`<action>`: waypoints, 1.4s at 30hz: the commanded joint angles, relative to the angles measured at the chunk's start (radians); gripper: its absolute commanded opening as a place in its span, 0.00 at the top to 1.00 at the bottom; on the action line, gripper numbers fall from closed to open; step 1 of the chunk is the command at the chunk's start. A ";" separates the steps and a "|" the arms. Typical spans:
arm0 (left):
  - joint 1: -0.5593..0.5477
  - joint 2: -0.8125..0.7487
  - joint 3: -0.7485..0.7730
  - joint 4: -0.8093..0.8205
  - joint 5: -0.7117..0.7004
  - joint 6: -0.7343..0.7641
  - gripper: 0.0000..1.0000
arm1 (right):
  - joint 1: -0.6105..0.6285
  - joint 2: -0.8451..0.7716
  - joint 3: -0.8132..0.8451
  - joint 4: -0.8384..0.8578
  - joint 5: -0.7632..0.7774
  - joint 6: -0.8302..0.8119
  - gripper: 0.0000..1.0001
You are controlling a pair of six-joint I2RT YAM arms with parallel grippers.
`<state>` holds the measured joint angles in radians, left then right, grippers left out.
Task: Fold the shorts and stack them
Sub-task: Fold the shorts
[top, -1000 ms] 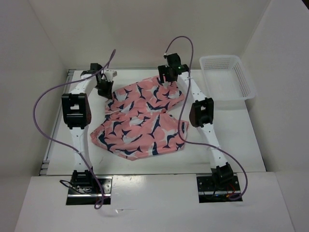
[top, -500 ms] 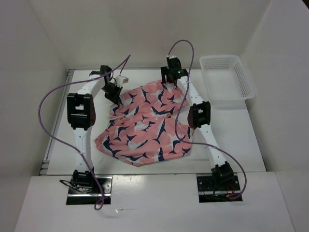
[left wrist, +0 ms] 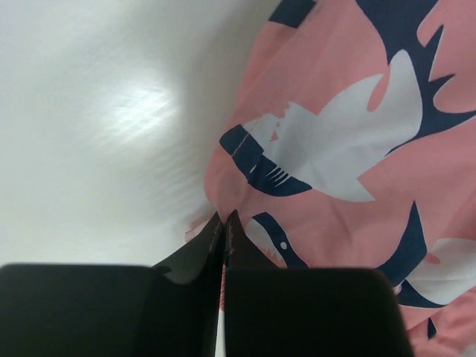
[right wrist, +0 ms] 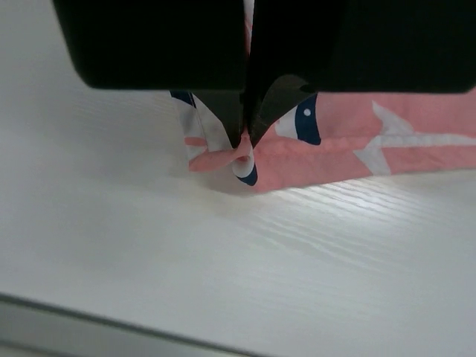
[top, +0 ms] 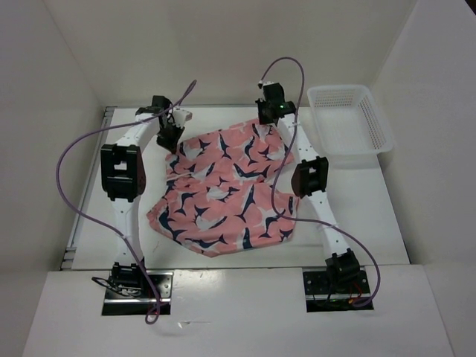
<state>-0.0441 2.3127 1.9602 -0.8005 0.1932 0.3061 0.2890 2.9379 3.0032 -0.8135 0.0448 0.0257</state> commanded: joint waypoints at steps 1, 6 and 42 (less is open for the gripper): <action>0.009 -0.133 0.090 0.136 -0.161 -0.024 1.00 | -0.011 -0.118 0.091 0.066 -0.092 -0.030 1.00; -0.010 -0.183 0.273 0.179 -0.259 -0.013 1.00 | -0.011 -0.305 0.131 0.149 -0.141 -0.006 1.00; -0.336 -0.783 0.508 -0.163 -0.166 -0.163 1.00 | 0.055 -1.476 -0.400 0.191 -0.028 -0.101 1.00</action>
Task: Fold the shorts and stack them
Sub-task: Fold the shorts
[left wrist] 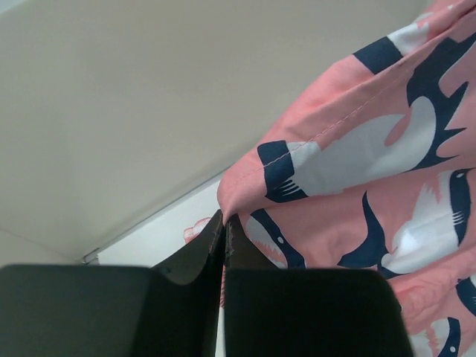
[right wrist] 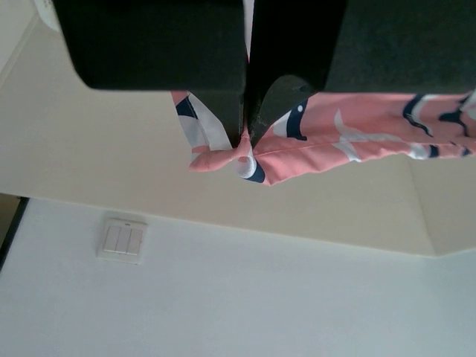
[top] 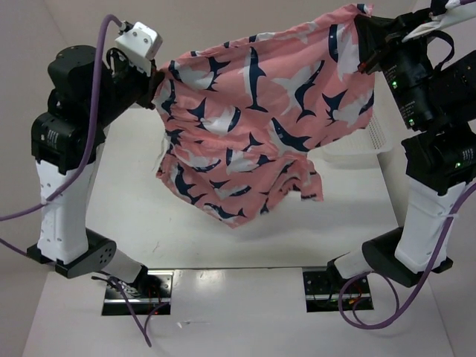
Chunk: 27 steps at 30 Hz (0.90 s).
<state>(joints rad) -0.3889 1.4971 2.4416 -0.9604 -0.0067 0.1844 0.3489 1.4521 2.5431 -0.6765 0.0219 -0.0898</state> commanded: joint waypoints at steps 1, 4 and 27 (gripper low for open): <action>0.008 0.032 0.027 -0.003 0.034 -0.042 1.00 | -0.005 0.010 0.028 0.054 -0.017 0.027 1.00; 0.022 0.052 -0.067 -0.003 0.014 -0.027 1.00 | -0.005 0.033 -0.073 0.064 -0.028 0.048 1.00; 0.384 0.612 -0.339 0.449 0.206 -0.037 1.00 | -0.041 1.046 0.481 -0.088 -0.023 0.039 1.00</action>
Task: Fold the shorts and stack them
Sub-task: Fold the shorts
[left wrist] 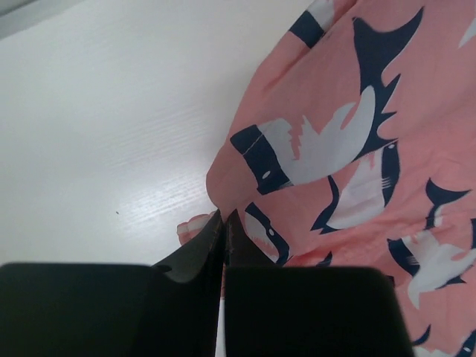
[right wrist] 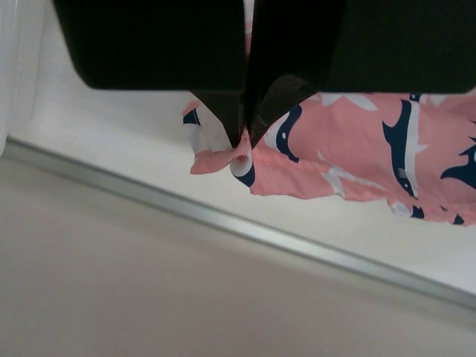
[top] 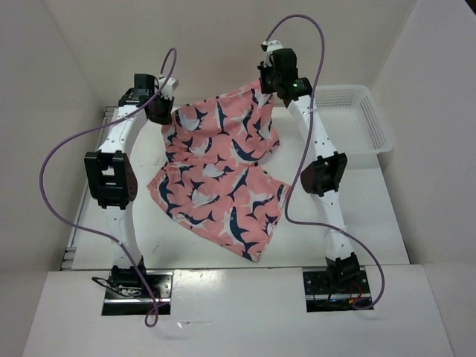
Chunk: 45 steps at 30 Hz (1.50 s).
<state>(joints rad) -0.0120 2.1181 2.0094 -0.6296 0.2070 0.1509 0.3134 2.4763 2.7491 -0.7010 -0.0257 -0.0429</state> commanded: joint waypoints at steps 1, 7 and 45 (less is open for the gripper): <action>0.007 -0.009 0.094 0.134 -0.021 0.021 1.00 | -0.005 0.098 0.373 -0.109 0.024 -0.008 1.00; 0.007 -0.098 -0.074 0.200 -0.067 0.162 1.00 | 0.039 0.027 0.378 -0.282 -0.025 -0.057 1.00; -0.038 -0.960 -1.100 0.064 0.126 0.749 0.95 | 0.441 -1.404 -1.835 0.187 -0.066 -0.023 1.00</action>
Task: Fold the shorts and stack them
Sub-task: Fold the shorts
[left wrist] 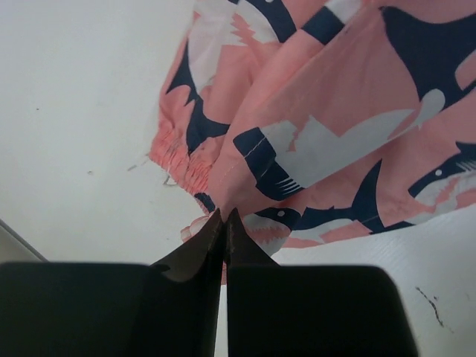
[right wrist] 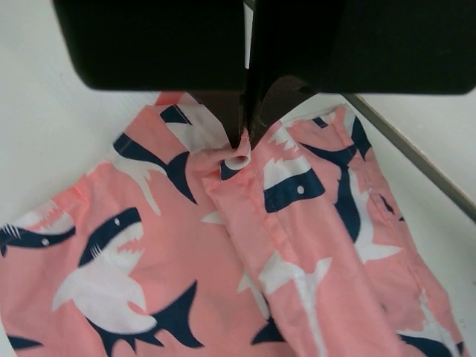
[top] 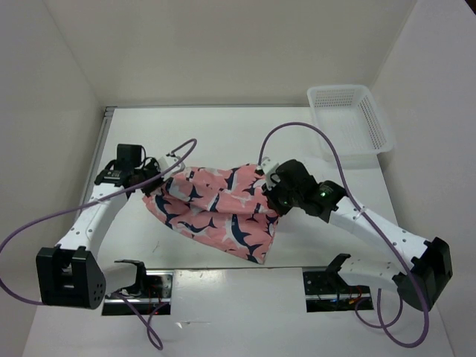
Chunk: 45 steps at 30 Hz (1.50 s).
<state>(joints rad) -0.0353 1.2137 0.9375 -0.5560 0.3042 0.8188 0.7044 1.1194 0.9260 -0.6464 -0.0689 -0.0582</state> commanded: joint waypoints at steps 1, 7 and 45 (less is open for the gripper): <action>-0.026 -0.075 -0.045 -0.010 0.029 0.082 0.94 | 0.084 -0.047 -0.012 0.142 -0.023 -0.008 1.00; -0.038 -0.118 -0.138 0.057 -0.066 0.138 0.90 | 0.182 -0.003 -0.003 0.142 -0.138 -0.037 0.96; -0.172 0.044 -0.086 0.016 -0.060 -0.084 0.28 | -0.129 0.477 0.148 0.194 0.158 0.184 0.62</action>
<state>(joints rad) -0.1772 1.2915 0.9005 -0.5037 0.2367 0.6895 0.5877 1.5803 1.0966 -0.5331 0.0620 0.0818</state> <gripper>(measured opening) 0.717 0.395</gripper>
